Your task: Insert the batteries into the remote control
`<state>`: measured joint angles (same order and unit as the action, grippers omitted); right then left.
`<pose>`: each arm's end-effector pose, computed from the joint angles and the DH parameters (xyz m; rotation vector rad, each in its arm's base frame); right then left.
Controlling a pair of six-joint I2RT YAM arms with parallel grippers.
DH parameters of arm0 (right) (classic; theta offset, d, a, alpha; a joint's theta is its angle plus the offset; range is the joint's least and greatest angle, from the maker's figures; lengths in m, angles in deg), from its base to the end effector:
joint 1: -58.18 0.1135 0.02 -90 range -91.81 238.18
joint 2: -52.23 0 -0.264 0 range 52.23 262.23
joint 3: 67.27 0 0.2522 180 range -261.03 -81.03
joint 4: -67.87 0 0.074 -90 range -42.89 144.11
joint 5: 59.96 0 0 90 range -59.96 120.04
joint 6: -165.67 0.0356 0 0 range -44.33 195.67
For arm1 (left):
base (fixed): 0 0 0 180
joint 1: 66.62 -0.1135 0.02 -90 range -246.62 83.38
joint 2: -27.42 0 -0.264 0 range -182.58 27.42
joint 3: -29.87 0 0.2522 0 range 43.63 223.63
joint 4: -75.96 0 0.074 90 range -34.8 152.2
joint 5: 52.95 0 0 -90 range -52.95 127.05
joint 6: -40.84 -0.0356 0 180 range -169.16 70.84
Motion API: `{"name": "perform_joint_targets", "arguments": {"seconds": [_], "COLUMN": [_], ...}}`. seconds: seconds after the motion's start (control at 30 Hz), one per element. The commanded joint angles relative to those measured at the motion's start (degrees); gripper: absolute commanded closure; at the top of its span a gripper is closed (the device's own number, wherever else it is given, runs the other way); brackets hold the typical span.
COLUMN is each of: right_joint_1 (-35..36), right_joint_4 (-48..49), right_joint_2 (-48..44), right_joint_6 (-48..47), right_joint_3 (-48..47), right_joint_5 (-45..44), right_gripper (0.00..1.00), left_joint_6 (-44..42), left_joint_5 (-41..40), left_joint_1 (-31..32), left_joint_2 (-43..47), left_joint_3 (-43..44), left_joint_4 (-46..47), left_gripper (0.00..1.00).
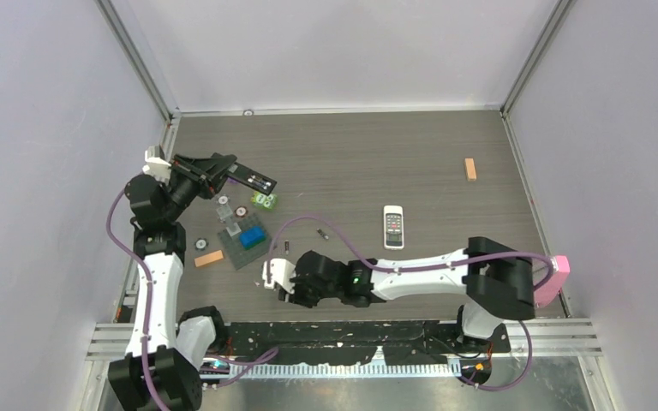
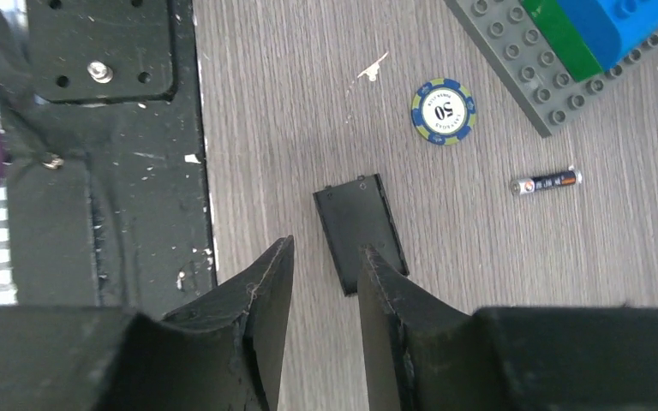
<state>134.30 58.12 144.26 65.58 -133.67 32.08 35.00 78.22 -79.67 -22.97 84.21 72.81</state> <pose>0.0818 0.3363 0.2048 -1.5683 1.6451 0.6734 0.2041 0.0233 0.3357 -0.8291 1.5756 -1.4895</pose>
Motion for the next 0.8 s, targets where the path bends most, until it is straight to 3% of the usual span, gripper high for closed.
{"name": "perform_joint_targets", "arguments": {"seconds": [0.0, 0.3, 0.5, 0.67, 0.77], "right_joint_1": [0.9, 1.0, 0.2, -2.5, -4.0], "right_joint_4": [-5.7, -12.9, -18.2, -24.6, -28.9], "right_joint_2": [5.7, 12.5, 17.1, 21.2, 23.9], "right_joint_6": [-9.2, -14.8, -14.7, -14.0, -13.6], "right_joint_3": [-7.0, -11.9, -16.3, -20.6, -23.8], "right_joint_5": [-5.8, -5.3, -4.0, 0.3, 2.0], "right_gripper": [0.6, 0.45, 0.41, 0.44, 0.58], "left_joint_6": [3.7, 3.0, 2.7, 2.8, 2.9], "left_joint_5": [0.4, -0.5, 0.0, 0.8, 1.2], "left_joint_1": [-1.1, -2.0, -2.3, -3.1, -3.6], "left_joint_2": [-2.2, -3.1, -3.4, -2.6, -2.2], "left_joint_3": [3.0, 3.4, 3.0, 1.6, 1.2], "left_joint_4": [4.5, 5.5, 6.5, 7.1, 7.4], "left_gripper": [1.0, 1.0, 1.0, 1.0, 1.0]}}
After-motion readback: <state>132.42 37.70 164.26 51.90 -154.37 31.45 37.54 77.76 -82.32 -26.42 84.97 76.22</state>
